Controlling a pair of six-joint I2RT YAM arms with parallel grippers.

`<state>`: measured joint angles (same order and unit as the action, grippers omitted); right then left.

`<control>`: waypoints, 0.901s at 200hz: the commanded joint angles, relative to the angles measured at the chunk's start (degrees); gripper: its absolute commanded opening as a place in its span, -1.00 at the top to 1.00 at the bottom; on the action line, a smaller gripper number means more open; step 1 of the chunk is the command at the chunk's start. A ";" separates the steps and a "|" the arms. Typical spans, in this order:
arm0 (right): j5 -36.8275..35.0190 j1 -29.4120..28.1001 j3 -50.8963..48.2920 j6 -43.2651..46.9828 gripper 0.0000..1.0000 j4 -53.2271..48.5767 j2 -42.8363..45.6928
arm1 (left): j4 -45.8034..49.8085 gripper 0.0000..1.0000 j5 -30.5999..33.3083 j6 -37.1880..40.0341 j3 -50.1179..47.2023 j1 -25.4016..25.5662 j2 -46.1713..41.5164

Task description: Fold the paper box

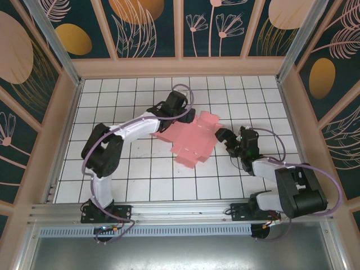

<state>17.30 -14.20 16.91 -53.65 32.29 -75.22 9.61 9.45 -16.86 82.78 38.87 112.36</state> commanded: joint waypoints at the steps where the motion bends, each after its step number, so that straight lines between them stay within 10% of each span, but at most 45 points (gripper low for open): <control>1: -2.47 -2.51 -1.03 -3.79 -0.65 6.45 -1.94 | 10.22 -0.75 -7.02 8.56 4.75 -2.52 3.69; 98: -9.93 -8.63 2.19 -5.80 -0.12 11.03 -10.07 | 6.06 0.03 -18.56 -7.38 -3.51 -10.41 6.64; 180: -10.29 -5.32 9.72 2.71 0.38 1.01 -11.15 | -17.85 0.00 -26.18 -30.87 -26.44 -10.92 -2.02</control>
<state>7.53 -21.21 23.68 -54.65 36.14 -84.86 -2.63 -14.55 -36.62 64.05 27.75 112.66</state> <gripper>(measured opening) 0.331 0.488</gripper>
